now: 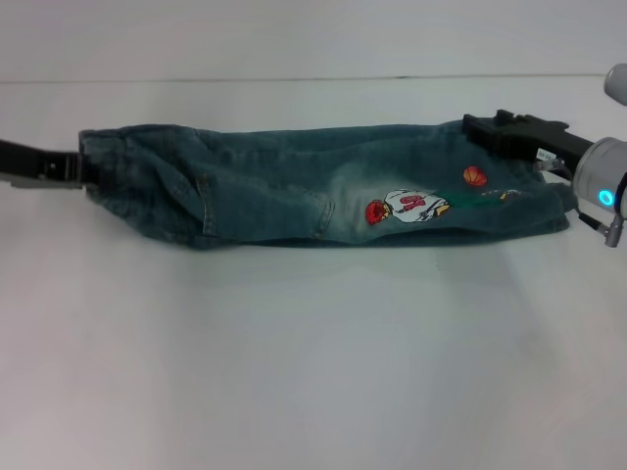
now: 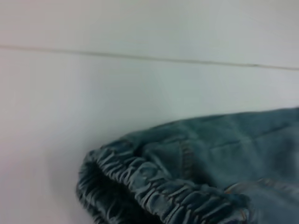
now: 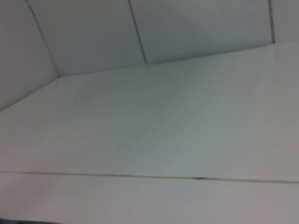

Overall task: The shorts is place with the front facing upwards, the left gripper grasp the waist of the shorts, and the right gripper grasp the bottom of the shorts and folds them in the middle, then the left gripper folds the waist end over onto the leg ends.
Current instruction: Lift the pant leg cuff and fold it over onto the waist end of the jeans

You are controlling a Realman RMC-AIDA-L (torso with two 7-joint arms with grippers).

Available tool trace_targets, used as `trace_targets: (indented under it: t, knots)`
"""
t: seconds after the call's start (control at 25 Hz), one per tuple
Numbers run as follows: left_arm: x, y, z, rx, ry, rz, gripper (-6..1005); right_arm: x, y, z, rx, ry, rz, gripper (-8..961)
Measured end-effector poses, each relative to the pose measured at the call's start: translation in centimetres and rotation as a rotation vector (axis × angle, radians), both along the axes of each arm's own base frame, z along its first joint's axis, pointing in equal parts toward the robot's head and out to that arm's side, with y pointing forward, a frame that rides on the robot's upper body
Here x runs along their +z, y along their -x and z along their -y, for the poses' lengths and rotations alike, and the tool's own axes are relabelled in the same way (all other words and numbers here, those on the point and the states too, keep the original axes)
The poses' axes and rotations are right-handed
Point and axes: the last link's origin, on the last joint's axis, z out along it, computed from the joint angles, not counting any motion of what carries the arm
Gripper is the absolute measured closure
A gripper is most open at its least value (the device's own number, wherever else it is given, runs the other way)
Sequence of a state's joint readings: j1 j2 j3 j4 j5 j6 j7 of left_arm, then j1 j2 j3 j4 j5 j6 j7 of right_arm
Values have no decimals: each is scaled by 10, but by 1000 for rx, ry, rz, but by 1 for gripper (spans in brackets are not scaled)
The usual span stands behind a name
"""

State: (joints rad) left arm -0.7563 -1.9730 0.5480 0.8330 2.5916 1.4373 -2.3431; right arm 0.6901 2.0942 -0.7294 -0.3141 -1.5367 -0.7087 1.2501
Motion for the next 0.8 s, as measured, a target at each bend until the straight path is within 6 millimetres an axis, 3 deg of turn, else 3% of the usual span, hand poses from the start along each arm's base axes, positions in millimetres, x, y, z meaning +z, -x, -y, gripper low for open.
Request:
trace_targets:
  t: [0.2,0.44,0.52,0.8]
  knots:
    - [7,-20,-6,-57,-5,41,944,-8,11,-2,43,10,-7,327]
    - [17,-46,-15,-128,-7,93,945,-23,23,-2,75,48,5,575]
    - [20,-54,-17,-149,-1,107,945,-30,28,-2,88,65,11,818]
    - [27,-81,-27,-212,9,134,945,-46,43,-4,109,96,21,947]
